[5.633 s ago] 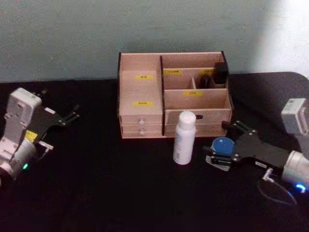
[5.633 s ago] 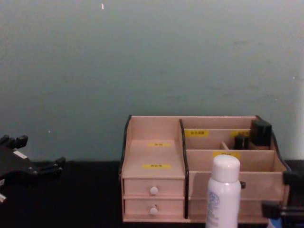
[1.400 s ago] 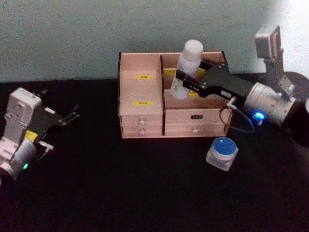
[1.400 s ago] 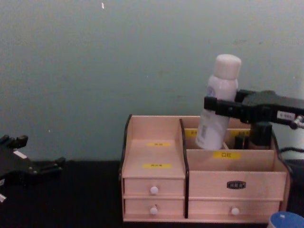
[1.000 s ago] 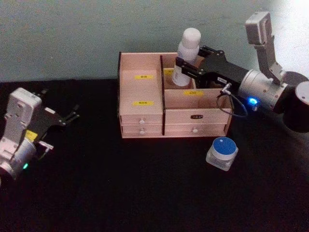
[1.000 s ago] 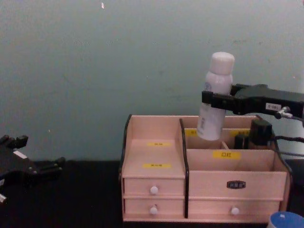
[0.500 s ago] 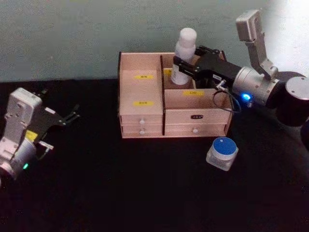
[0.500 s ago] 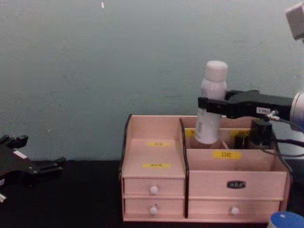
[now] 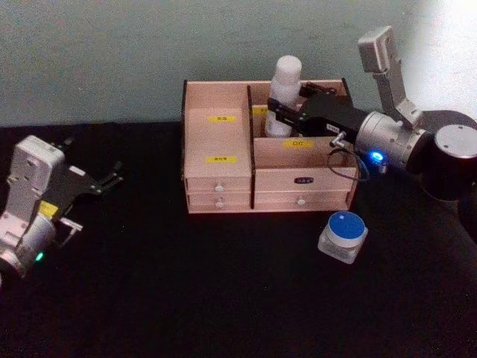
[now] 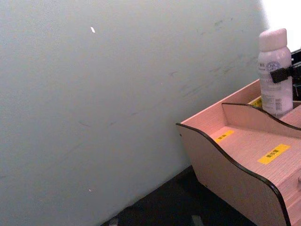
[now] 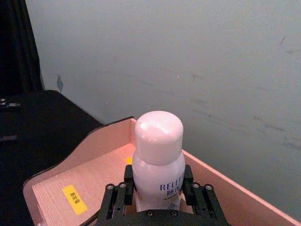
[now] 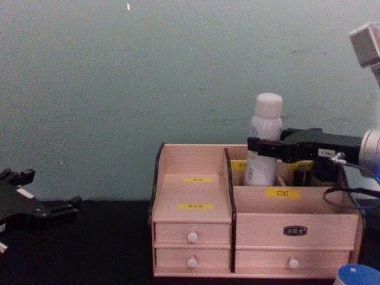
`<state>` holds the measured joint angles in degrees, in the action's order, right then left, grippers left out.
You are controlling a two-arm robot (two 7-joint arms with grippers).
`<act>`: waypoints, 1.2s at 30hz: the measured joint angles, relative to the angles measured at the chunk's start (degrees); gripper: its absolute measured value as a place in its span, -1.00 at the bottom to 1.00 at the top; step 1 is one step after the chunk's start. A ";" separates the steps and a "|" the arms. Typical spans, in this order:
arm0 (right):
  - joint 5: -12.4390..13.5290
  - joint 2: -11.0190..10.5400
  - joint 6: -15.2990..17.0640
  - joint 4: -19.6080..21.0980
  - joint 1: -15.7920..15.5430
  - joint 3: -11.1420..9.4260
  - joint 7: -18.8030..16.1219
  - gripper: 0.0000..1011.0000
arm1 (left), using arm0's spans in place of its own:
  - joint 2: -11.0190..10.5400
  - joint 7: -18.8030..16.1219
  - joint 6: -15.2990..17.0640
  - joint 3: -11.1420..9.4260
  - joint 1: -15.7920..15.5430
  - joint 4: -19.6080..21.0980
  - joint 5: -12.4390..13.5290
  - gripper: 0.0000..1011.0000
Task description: Pick up the facial cleanser and watermelon frost from the table and place them into the tiered storage box.
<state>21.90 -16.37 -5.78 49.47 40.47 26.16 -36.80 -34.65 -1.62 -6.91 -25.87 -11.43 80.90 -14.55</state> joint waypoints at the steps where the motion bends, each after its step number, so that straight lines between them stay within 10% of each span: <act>1: -0.15 0.11 0.17 -0.27 0.03 0.00 -0.08 0.18 | 0.00 0.00 0.00 0.00 0.00 0.00 0.00 0.98; 36: -1.35 0.75 1.84 -2.41 0.40 0.04 -0.38 0.21 | 0.00 0.00 0.00 0.00 0.00 0.00 0.00 0.98</act>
<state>20.54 -15.63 -3.94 47.06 40.87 26.20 -37.19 -34.65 -1.62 -6.91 -25.86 -11.43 80.90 -14.55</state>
